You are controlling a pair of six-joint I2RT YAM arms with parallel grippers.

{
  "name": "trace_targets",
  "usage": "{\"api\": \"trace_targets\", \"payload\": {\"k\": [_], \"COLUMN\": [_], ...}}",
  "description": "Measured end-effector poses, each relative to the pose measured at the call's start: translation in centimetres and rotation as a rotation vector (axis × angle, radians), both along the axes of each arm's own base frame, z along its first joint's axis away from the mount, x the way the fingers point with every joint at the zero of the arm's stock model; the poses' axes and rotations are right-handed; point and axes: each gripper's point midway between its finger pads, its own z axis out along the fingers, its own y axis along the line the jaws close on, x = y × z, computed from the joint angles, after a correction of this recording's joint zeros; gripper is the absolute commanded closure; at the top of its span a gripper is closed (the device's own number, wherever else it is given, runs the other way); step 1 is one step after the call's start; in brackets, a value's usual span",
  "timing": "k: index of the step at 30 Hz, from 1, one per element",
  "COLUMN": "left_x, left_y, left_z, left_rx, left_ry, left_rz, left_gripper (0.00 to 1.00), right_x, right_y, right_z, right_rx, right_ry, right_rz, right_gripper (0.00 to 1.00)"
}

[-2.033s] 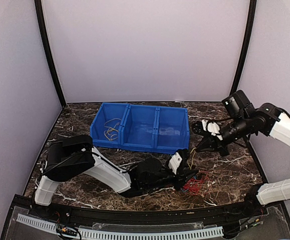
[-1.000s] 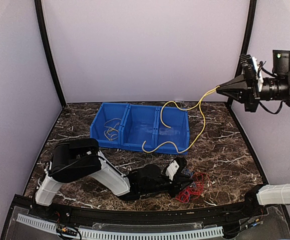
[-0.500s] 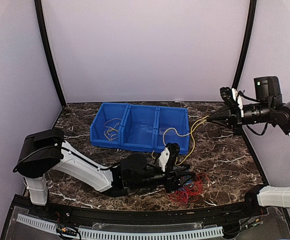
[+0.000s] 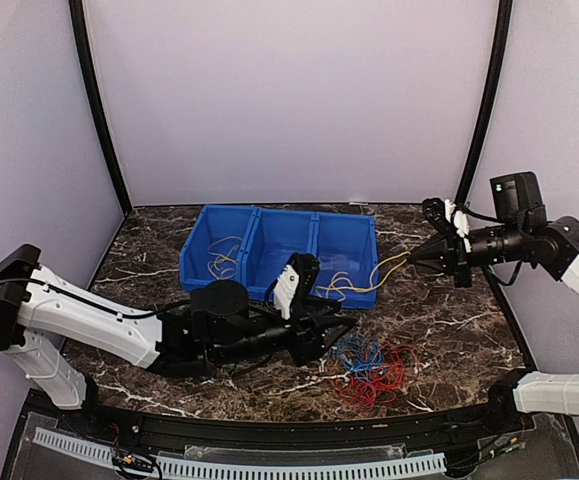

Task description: Untangle the cables

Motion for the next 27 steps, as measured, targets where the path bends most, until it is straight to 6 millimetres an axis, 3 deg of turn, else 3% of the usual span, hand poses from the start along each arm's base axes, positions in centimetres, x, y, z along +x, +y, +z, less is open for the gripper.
{"api": "trace_targets", "payload": {"k": [8,14,19,27], "left_x": [2.1,3.7,3.1,2.4], "left_y": [5.9,8.4,6.9,0.4], "left_z": [5.3,7.0,7.1,5.1], "left_rx": [0.099,0.156,0.175,0.184], "left_ry": [-0.085,-0.098,-0.088,-0.02], "left_rz": [0.161,0.216,0.149,-0.001], "left_gripper": [0.49,0.48,0.44,0.43], "right_x": [0.6,0.7,0.6,-0.7], "right_y": [-0.1,0.1,0.1,0.4], "right_z": [-0.6,-1.3,-1.6,-1.7], "right_rx": [-0.012,-0.016,-0.022,-0.027], "right_ry": [0.013,0.054,0.071,0.129], "right_rz": [-0.024,-0.023,-0.021,0.025], "right_gripper": [1.0,1.0,1.0,1.0]}}
